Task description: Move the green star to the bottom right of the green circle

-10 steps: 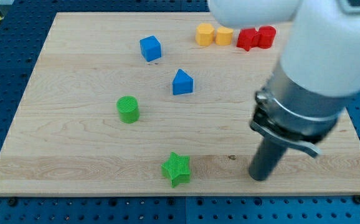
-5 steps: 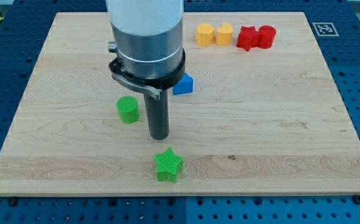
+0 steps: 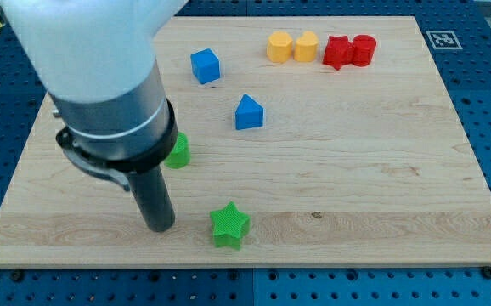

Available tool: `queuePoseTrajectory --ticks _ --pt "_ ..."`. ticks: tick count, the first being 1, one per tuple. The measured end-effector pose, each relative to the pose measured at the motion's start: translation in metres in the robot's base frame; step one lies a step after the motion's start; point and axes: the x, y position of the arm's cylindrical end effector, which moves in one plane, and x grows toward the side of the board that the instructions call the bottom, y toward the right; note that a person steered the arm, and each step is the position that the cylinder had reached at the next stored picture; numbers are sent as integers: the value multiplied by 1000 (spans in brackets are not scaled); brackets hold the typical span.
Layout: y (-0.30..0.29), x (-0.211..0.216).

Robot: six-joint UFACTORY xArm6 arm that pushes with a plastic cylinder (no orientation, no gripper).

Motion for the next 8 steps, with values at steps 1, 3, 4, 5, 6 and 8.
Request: queuePoseTrajectory --ticks 1,3,4,5,6,8 --pt "22 17" --pt "68 32" --pt "97 33" --pt "113 23" --pt "113 15" --pt "117 -4"
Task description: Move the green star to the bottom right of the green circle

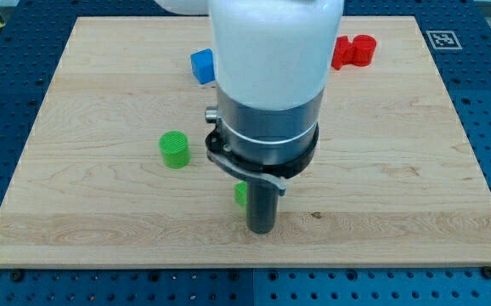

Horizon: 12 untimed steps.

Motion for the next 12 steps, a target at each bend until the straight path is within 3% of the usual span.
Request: queuePoseTrajectory --ticks 7,10,12 --pt "6 -26" --pt "-20 -29" --pt "18 -29"
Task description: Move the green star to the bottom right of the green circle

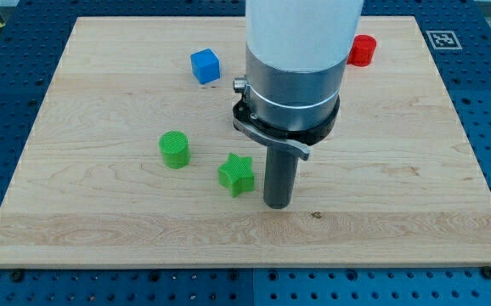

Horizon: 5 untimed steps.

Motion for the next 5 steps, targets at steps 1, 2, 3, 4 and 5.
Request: queuePoseTrajectory --ticks 1,2,3,4,5 --pt "-6 -12" --pt "-6 -13" --pt "-18 -13" --pt "-36 -13" --pt "-49 -13"
